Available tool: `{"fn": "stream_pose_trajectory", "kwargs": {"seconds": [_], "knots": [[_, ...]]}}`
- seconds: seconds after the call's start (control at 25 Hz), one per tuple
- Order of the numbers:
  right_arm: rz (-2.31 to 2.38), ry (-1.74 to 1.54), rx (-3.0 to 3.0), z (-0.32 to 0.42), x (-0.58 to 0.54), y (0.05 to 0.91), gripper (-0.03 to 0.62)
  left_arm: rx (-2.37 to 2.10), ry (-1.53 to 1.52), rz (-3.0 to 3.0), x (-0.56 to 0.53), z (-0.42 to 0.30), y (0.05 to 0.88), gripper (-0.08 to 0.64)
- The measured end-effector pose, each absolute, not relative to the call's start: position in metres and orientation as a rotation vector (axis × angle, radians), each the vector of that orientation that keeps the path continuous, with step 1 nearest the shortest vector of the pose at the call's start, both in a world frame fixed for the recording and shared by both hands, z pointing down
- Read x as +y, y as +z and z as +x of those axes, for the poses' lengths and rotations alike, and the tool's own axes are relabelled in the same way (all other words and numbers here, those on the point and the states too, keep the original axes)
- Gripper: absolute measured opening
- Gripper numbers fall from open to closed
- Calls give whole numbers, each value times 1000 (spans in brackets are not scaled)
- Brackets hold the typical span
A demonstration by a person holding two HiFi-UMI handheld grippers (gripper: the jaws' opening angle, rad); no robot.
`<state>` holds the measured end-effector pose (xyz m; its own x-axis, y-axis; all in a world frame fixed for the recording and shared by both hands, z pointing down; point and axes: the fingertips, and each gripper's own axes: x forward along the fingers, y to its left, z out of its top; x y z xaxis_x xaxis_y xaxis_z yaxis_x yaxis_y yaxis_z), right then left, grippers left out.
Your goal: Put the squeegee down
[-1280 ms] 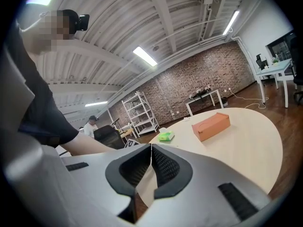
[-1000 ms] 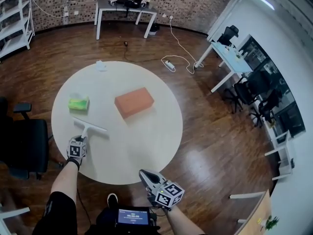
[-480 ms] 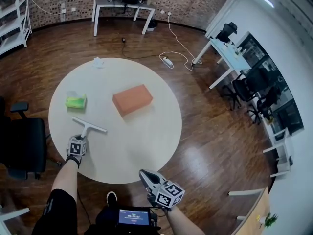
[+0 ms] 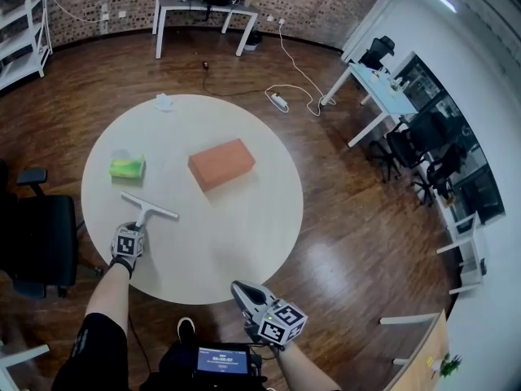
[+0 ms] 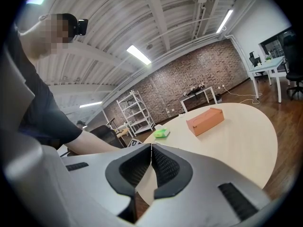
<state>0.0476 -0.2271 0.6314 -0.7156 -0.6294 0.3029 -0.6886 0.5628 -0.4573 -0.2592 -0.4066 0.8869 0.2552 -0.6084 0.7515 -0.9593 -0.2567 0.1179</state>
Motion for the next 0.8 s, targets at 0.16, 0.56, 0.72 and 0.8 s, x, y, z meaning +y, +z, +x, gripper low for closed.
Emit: {"fn": "stream_pose_trajectory", "kwargs": {"seconds": [0.16, 0.56, 0.72, 0.8], "knots": [[1134, 853, -2682, 44, -227, 631, 31, -1402, 778, 1967, -407, -258, 887, 127], [1122, 816, -2724, 35, -231, 614, 34, -1326, 721, 2074, -408, -254, 872, 218], [1116, 810, -2747, 32, -232, 605, 34, -1300, 688, 2145, -401, -249, 845, 218], [1136, 822, -2747, 33, -234, 601, 34, -1309, 686, 2162, -394, -249, 830, 218]]}}
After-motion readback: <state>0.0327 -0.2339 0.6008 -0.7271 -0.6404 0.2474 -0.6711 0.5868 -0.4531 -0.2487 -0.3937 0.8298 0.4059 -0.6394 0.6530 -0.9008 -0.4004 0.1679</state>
